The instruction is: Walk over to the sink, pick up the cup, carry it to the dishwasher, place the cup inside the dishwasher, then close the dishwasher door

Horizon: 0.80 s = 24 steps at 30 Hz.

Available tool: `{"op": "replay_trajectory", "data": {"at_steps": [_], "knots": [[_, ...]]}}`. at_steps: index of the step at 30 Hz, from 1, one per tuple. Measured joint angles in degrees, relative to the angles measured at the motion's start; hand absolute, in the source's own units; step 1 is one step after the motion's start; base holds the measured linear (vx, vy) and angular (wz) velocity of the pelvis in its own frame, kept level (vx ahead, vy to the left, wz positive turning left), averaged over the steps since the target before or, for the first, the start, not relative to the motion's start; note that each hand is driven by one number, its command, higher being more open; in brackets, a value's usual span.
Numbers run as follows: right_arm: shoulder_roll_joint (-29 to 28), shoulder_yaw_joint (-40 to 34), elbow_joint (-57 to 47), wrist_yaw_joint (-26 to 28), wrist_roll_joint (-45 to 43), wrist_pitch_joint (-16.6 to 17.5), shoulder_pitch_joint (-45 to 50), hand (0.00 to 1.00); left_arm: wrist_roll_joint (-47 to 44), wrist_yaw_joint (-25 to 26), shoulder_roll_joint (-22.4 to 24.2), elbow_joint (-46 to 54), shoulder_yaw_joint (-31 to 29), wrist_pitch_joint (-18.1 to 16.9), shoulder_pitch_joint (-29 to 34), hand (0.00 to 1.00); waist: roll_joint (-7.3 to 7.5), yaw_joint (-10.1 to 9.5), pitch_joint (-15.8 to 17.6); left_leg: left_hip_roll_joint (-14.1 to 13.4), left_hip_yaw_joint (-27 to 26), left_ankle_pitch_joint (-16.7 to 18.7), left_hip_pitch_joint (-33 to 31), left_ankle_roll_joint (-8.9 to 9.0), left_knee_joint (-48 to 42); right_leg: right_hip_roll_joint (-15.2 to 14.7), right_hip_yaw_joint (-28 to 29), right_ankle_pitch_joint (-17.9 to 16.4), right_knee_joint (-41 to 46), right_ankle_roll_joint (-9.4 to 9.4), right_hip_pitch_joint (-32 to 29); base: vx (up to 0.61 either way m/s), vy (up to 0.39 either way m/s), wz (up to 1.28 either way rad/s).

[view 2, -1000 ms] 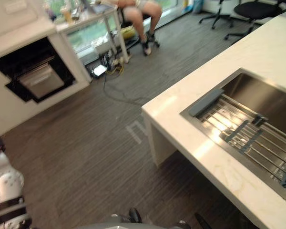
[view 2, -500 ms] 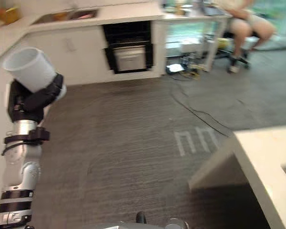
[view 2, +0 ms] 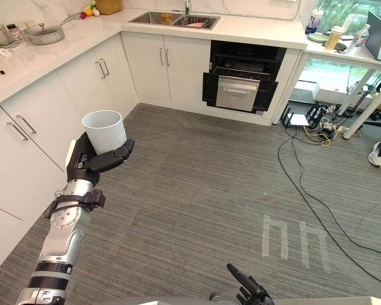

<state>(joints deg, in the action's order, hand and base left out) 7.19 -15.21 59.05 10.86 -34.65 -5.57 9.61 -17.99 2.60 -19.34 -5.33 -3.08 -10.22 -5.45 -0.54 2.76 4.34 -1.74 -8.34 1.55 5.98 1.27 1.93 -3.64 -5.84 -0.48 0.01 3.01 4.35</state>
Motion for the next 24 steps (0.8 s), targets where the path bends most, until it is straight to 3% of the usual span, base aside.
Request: {"op": "replay_trajectory", "data": {"at_steps": [4, 7, 10, 11, 12, 14, 15, 16, 17, 18, 20, 21, 24], "knots": [[-0.6, -0.2, 0.2, 0.3, 0.0, 0.0, 0.9, 1.00, -0.2, 1.0, 2.4, 0.0, 0.0, -0.1, 0.7, 0.00, 0.65, 0.05, 0.4, 0.0, -0.1, 0.4, -0.5, 0.24, -2.0, 0.0, -0.1, 0.5, -1.3, -0.23, 0.8, 0.00, 0.000, 0.00], [-1.5, -0.5, 1.1, 0.6, 0.0, 0.0, 2.4, 1.00, -3.1, 3.7, 6.6, 0.4, -0.1, 0.2, 3.0, 0.00, 0.77, -0.04, 0.8, -0.8, -0.3, 2.9, -1.6, 0.14, -7.0, 0.3, -0.8, 0.5, -1.6, -0.34, 2.0, -0.01, -0.023, -0.05], [-2.4, -2.9, 2.6, 1.1, 0.1, -0.4, 3.4, 1.00, -5.9, 6.7, 12.0, 2.1, -1.0, 2.1, 4.6, 0.00, 0.43, -0.05, 1.0, -1.8, -2.1, 5.7, -2.6, -0.43, -11.0, 0.0, -2.0, -3.4, 4.5, -1.13, 0.1, -0.02, -0.005, 0.05], [-3.3, -5.2, 3.4, 1.6, 2.2, -1.1, 4.0, 1.00, -7.1, 8.0, 14.0, 3.3, -0.8, 3.8, 4.6, 0.00, 1.61, -0.15, 1.7, -0.7, -3.1, 7.4, -2.2, -1.23, -12.7, -2.3, -2.5, -9.6, 15.0, -0.29, -3.1, -0.05, 0.030, 0.25], [-3.5, -5.8, 3.4, 1.7, 2.8, -1.1, 4.1, 1.00, -7.3, 8.2, 14.1, 3.4, -0.7, 4.1, 4.6, 0.00, 1.82, -0.10, 1.9, -0.2, -3.1, 7.7, -1.9, -1.23, -12.9, -2.8, -2.6, -10.6, 16.3, 0.00, -3.4, -0.05, 0.049, 0.42], [-3.4, -8.8, 3.3, 2.2, 6.3, 0.8, 5.0, 1.00, -7.9, 9.3, 14.0, 3.7, 1.4, 6.7, 4.6, 0.00, 2.92, 0.71, 1.9, 2.4, -3.0, 8.9, -0.2, -2.39, -12.0, -7.4, -4.8, -14.3, 24.0, 2.08, -3.3, 0.02, 0.049, 0.55], [-2.6, -9.4, 3.2, 2.2, 7.4, 1.4, 4.5, 1.00, -7.9, 9.8, 14.2, 4.4, 2.4, 6.9, 4.5, 0.00, 2.77, 0.89, 2.2, 3.7, -2.5, 9.2, 0.4, -2.78, -11.6, -9.7, -5.5, -14.5, 32.0, 2.38, -6.4, 0.04, 0.093, 0.62], [-2.3, -9.8, 2.8, 2.5, 7.1, 2.2, 4.4, 1.00, -7.8, 10.5, 13.8, 5.2, 3.7, 7.8, 4.2, 0.00, 3.17, 0.74, 2.5, 5.0, -1.3, 9.6, 1.2, -3.53, -12.0, -12.6, -5.2, -12.0, 42.6, 1.52, -10.7, 0.01, 0.098, 0.51], [-2.4, -9.9, 2.5, 2.5, 6.8, 2.8, 4.4, 1.00, -7.8, 10.8, 13.7, 5.6, 4.0, 8.1, 4.1, 0.00, 3.30, 0.74, 2.6, 5.4, -0.3, 9.8, 1.7, -3.99, -12.3, -13.4, -4.5, -9.8, 46.6, 0.53, -12.2, 0.04, 0.148, 0.67], [-2.5, -10.4, 2.4, 2.4, 6.5, 3.8, 4.5, 1.00, -7.8, 11.5, 13.7, 5.8, 5.0, 8.4, 4.0, 0.00, 3.19, 1.18, 2.6, 5.4, 1.6, 10.3, 3.1, -4.91, -12.7, -13.7, -2.6, -3.2, 53.6, -1.56, -14.8, 0.11, 0.114, 0.79], [-3.2, -10.4, 2.3, 2.4, 4.8, 4.8, 4.5, 1.00, -7.7, 12.6, 14.0, 5.9, 6.2, 8.5, 3.3, 0.00, 2.33, 1.43, 3.0, 4.6, 4.8, 11.6, 4.2, -6.44, -14.8, -10.3, 1.3, -5.5, 57.8, -1.74, -17.8, 0.15, 0.078, 0.88], [-4.0, -10.4, 1.9, 2.3, 4.5, 5.2, 4.6, 1.00, -7.7, 13.4, 14.1, 5.8, 6.9, 8.7, 2.4, 0.00, 2.36, 1.71, 3.3, 4.2, 7.3, 12.8, 4.1, -6.58, -16.3, -7.5, 4.0, -8.3, 54.9, -1.46, -18.8, 0.15, 0.018, 1.05], [-6.2, -8.8, -1.3, 1.2, 2.8, 5.6, 7.0, 1.00, -7.7, 13.6, 14.3, 6.3, 8.6, 9.7, 1.8, 0.00, 2.07, 2.60, 3.5, 3.3, 12.0, 15.4, 4.7, -6.63, -18.4, -2.2, 8.7, -9.2, 37.4, -0.45, -19.6, 0.24, -0.063, 0.89]]}}
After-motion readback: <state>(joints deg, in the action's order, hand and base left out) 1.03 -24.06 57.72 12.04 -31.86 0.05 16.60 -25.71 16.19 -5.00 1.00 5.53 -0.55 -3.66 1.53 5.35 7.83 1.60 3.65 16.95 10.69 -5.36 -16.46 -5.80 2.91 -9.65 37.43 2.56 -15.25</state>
